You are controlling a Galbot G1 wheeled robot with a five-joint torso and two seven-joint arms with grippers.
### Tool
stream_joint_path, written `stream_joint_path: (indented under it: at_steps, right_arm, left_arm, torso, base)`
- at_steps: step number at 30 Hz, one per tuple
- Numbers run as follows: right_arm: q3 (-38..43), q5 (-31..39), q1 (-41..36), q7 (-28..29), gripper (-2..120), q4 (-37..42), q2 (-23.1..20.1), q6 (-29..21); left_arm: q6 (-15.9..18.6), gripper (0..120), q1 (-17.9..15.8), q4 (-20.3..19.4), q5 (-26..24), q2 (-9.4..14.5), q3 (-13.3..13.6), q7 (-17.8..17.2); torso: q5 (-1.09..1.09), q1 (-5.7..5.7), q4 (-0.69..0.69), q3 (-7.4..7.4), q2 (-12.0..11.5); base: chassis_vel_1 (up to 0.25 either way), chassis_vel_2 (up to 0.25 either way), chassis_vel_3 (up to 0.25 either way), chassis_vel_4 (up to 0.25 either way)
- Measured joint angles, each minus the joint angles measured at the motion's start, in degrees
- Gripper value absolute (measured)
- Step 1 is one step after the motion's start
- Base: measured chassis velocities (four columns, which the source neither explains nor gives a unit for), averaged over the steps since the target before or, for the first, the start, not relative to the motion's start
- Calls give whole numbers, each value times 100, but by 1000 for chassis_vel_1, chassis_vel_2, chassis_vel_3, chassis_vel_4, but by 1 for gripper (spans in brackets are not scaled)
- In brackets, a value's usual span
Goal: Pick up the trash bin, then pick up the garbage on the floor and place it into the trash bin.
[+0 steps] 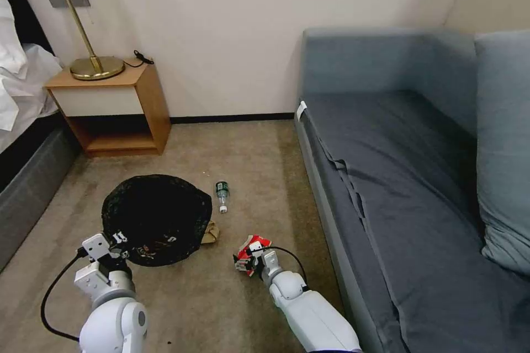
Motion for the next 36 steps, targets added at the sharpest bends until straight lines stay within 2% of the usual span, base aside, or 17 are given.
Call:
stream_joint_path:
  at_steps: [2, 4, 5, 6, 7, 9, 11, 14, 17, 19, 20, 21, 22, 23, 26, 27, 36]
  right_arm:
    - [0, -1, 2, -3, 94, -6, 0, 9]
    - [0, -9, 8, -18, 81, -37, 0, 53]
    - [0, -9, 8, -18, 81, -37, 0, 53]
    - [1, -16, 10, -24, 73, -59, 0, 72]
    - [1, -16, 10, -24, 73, -59, 0, 72]
    - [2, -27, 10, -29, 63, -78, 0, 90]
    - [2, -29, 11, -28, 60, -80, 0, 92]
    - [2, -49, 10, -30, 43, -98, 0, 112]
    - [3, -51, 10, -30, 38, -101, 0, 115]
    - [11, -58, 4, -30, 25, -103, 0, 126]
    - [11, -58, 4, -30, 25, -103, 0, 126]
    - [21, -61, -2, -29, 18, -104, 0, 131]
    - [21, -61, -2, -29, 18, -104, 0, 131]
    - [29, -64, -7, -29, 11, -104, 0, 136]
    - [33, -65, -14, -28, 6, -104, 0, 139]
    - [36, -66, -19, -28, 0, -104, 0, 143]
    - [52, -70, -32, -24, 0, -104, 0, 166]
  left_arm:
    - [0, 4, -2, 3, 1, 0, 1, -1]
    - [0, 4, -7, 13, 5, 0, 5, -3]
    - [0, 4, -7, 13, 5, 0, 5, -3]
    - [0, 4, -12, 18, 7, 0, 8, -4]
    - [0, 4, -12, 18, 7, 0, 8, -4]
    - [0, 4, -18, 22, 12, 0, 11, -6]
    - [0, 4, -18, 22, 13, 0, 11, -6]
    - [0, 4, -23, 23, 15, 0, 14, -9]
    - [0, 4, -24, 22, 16, 0, 14, -9]
    - [0, 4, -27, 24, 19, 0, 15, -10]
    - [0, 4, -27, 24, 19, 0, 15, -10]
    - [-1, 4, -27, 31, 21, 0, 19, -11]
    - [-1, 4, -27, 31, 21, 0, 19, -11]
    - [-3, 4, -28, 36, 23, 0, 24, -11]
    - [-6, 4, -28, 41, 24, 0, 26, -11]
    - [-8, 4, -28, 44, 25, 0, 28, -11]
    - [-14, 4, -29, 48, 27, 0, 29, -12]
  torso:
    - [0, 0, 0, 0, 0]
    - [0, 0, 0, 0, 0]
    - [0, 0, 0, 0, 0]
    - [0, 0, 0, 0, 0]
    - [0, 0, 0, 0, 0]
    - [0, 0, 0, 0, 0]
    - [0, 0, 0, 0, 0]
    - [0, 0, 0, 0, 0]
    - [0, 0, 0, 0, 0]
    - [0, 0, 0, 0, 0]
    - [0, 0, 0, 0, 0]
    - [0, 0, 0, 0, 0]
    - [0, 0, 0, 0, 0]
    - [0, 0, 0, 0, 0]
    - [0, 0, 0, 0, 0]
    - [0, 0, 0, 0, 0]
    - [0, 0, 0, 0, 0]
  base:
    - [0, 0, 0, 0]
    - [0, 0, 0, 0]
    - [0, 0, 0, 0]
    - [0, 0, 0, 0]
    - [0, 0, 0, 0]
    - [0, 0, 0, 0]
    - [0, 0, 0, 0]
    - [0, 0, 0, 0]
    - [0, 0, 0, 0]
    - [0, 0, 0, 0]
    - [0, 0, 0, 0]
    - [0, 0, 0, 0]
    - [0, 0, 0, 0]
    - [0, 0, 0, 0]
    - [0, 0, 0, 0]
    - [0, 0, 0, 0]
    - [0, 0, 0, 0]
